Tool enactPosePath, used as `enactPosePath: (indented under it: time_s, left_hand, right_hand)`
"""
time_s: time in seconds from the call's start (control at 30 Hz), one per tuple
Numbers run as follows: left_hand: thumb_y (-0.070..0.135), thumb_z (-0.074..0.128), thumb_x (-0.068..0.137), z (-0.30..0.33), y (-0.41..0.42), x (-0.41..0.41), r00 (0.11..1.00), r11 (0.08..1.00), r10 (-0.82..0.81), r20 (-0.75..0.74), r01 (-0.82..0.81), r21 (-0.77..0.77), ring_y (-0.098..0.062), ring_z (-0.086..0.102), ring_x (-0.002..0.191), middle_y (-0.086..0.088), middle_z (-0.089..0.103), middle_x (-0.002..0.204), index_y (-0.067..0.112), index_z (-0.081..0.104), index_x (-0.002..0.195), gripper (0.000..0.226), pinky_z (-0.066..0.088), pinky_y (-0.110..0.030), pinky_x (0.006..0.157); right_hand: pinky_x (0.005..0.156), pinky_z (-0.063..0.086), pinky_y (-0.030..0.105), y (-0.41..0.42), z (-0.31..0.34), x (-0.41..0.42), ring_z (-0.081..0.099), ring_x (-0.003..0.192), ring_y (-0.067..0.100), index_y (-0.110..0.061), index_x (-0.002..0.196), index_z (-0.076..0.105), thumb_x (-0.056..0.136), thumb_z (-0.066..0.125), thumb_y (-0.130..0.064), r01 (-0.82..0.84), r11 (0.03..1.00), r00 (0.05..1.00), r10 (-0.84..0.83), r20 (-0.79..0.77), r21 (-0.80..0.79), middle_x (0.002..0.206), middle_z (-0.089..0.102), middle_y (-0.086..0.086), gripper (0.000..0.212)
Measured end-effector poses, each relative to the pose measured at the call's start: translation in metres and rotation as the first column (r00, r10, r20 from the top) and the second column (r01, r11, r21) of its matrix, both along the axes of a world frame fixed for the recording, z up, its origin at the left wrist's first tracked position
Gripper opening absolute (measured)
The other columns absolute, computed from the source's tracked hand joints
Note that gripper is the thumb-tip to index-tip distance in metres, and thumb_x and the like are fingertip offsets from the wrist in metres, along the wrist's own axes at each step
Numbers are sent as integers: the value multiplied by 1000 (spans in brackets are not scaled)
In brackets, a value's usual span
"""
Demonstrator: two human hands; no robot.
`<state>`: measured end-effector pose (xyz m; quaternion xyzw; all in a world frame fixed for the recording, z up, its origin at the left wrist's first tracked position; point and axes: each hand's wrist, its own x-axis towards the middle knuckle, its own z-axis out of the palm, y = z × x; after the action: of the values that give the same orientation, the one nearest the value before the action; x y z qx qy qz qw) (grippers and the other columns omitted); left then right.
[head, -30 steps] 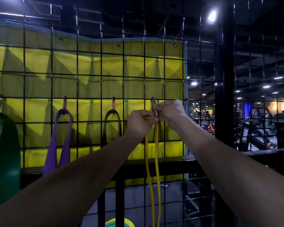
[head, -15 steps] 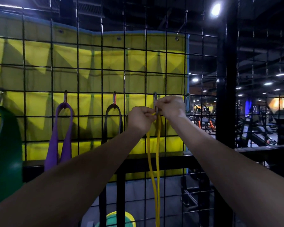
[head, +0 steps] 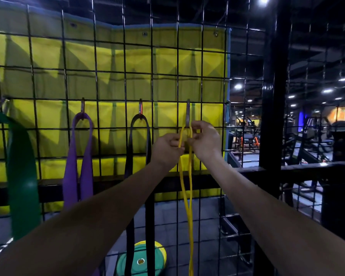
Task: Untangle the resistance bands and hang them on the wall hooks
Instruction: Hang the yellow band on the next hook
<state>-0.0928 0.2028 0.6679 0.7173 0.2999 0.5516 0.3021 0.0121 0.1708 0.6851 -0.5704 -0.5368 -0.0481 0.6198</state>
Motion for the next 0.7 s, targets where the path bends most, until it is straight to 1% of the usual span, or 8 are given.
enactPosePath:
  time_s: [0.13, 0.27, 0.37, 0.43, 0.53, 0.6, 0.67, 0.7]
  left_hand:
    - [0, 64, 83, -14, -5, -5, 998, 999, 32, -45, -32, -5, -5, 55, 66, 3, 63, 79, 6, 63, 108, 26, 43, -9, 49]
    - [3, 65, 82, -30, -16, -8, 998, 999, 46, -51, -45, 19, 3, 55, 65, 3, 58, 83, 7, 64, 105, 24, 40, -2, 47]
    - [-3, 62, 82, -46, -28, -7, 1000, 999, 22, -5, -22, 49, 4, 58, 61, 7, 53, 74, 4, 65, 101, 20, 39, -2, 50]
    - [0, 63, 82, -62, -38, -8, 1000, 998, 7, -30, -5, 55, -5, 58, 73, 11, 52, 74, 7, 65, 99, 19, 41, -6, 58]
    - [-5, 63, 76, -93, -48, -10, 989, 992, -122, 78, 124, -31, 3, 58, 65, 9, 56, 71, 21, 65, 80, 27, 44, -23, 65]
    - [-4, 62, 80, -114, -51, -8, 996, 991, -92, -12, 91, -99, -1, 55, 64, 11, 54, 71, 17, 65, 90, 24, 42, -23, 67]
    - [0, 59, 86, -137, -51, -6, 994, 992, -18, -107, 5, -122, -12, 54, 72, 15, 50, 76, 11, 61, 109, 25, 44, -29, 73]
    - [-1, 57, 87, -148, -51, -5, 993, 994, -41, -110, 29, -108, -20, 54, 78, 15, 50, 79, 9, 59, 107, 22, 44, -33, 77]
  right_hand:
    - [62, 39, 21, -7, -15, 4, 55, 84, 15, -5, 110, 61, 78, 65, -3, 18, 994, 998, -25, -61, -106, 89, 58, 2, 32]
    - [63, 39, 20, -21, -42, 10, 54, 80, 15, -3, 106, 64, 81, 62, -4, 8, 994, 998, -15, -66, -108, 83, 57, 1, 25]
    - [61, 40, 20, -34, -69, 13, 55, 77, 15, -7, 99, 63, 82, 60, -5, 0, 996, 995, -9, -97, -89, 78, 56, 0, 17]
    - [65, 40, 23, -43, -91, 15, 55, 76, 16, -10, 93, 61, 83, 61, -7, 15, 995, 995, -24, -92, -97, 78, 56, 1, 11]
    - [64, 39, 24, -54, -130, 14, 52, 72, 16, -8, 89, 61, 83, 60, -7, 45, 988, 995, -58, -83, -151, 76, 56, 0, 6]
    - [59, 35, 16, -60, -157, 13, 52, 72, 14, -8, 89, 61, 83, 61, -7, 68, 976, 990, -91, -105, -209, 76, 56, -2, 7]
    - [61, 35, 20, -63, -184, 12, 54, 75, 15, -8, 91, 64, 82, 62, -9, 95, 955, 984, -133, -119, -283, 79, 60, 0, 9]
    - [63, 37, 24, -65, -197, 11, 55, 74, 16, -8, 88, 64, 82, 62, -10, 103, 942, 981, -149, -123, -320, 78, 61, 2, 6]
